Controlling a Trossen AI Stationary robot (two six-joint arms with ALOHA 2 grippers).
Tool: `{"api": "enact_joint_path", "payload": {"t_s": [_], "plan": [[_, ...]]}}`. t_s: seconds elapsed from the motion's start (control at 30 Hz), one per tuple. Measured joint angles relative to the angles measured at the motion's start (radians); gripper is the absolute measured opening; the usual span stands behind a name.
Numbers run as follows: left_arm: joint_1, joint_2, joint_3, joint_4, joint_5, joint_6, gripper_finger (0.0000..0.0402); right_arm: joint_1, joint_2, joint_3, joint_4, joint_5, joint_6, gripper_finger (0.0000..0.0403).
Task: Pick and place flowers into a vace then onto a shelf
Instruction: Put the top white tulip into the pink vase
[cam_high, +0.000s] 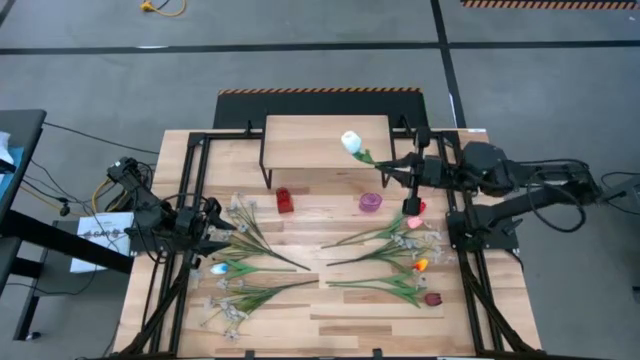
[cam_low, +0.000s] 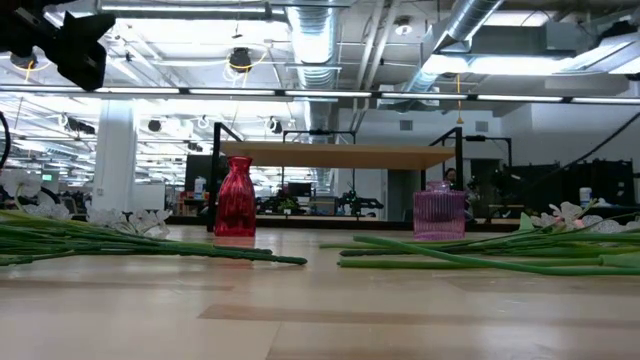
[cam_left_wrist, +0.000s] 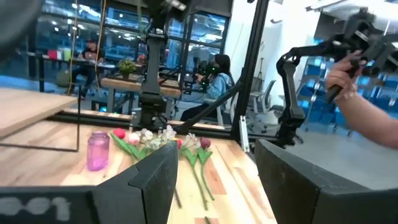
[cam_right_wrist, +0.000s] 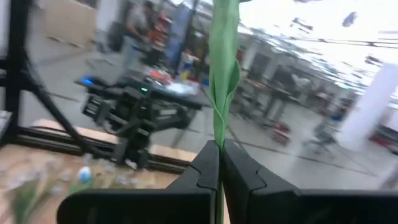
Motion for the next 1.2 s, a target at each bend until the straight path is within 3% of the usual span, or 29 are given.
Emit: {"api": "enact_joint_path", "payload": {"t_s": [0.17, 0.3, 0.5, 0.7, 0.8, 1.0, 1.2], "plan": [[0.000, 0.001, 0.000, -0.022, -0.030, 0.098, 0.0204, -0.157, -0.075, -0.180, 0.138, -0.224, 0.040, 0.0000], [0.000, 0.000, 0.000, -0.021, -0.080, 0.151, 0.0204, -0.227, -0.113, -0.358, 0.404, -0.274, 0.054, 0.0000], [0.000, 0.000, 0.000, -0.017, -0.083, 0.173, 0.0204, -0.293, -0.114, -0.651, 0.876, -0.267, 0.123, 0.0000], [0.000, 0.000, 0.000, -0.017, -0.122, 0.174, 0.0204, -0.285, 0.012, -0.868, 1.376, -0.189, 0.157, 0.0000], [0.000, 0.000, 0.000, -0.017, -0.130, 0.183, 0.0204, -0.252, 0.126, -0.902, 1.538, -0.128, 0.171, 0.0000], [0.000, 0.000, 0.000, -0.017, -0.132, 0.183, 0.0204, -0.212, 0.389, -0.839, 1.609, -0.029, 0.138, 0.0000], [0.000, 0.001, 0.000, -0.018, -0.131, 0.182, 0.0204, -0.229, 0.490, -0.792, 1.606, 0.007, 0.126, 0.0000]]}}
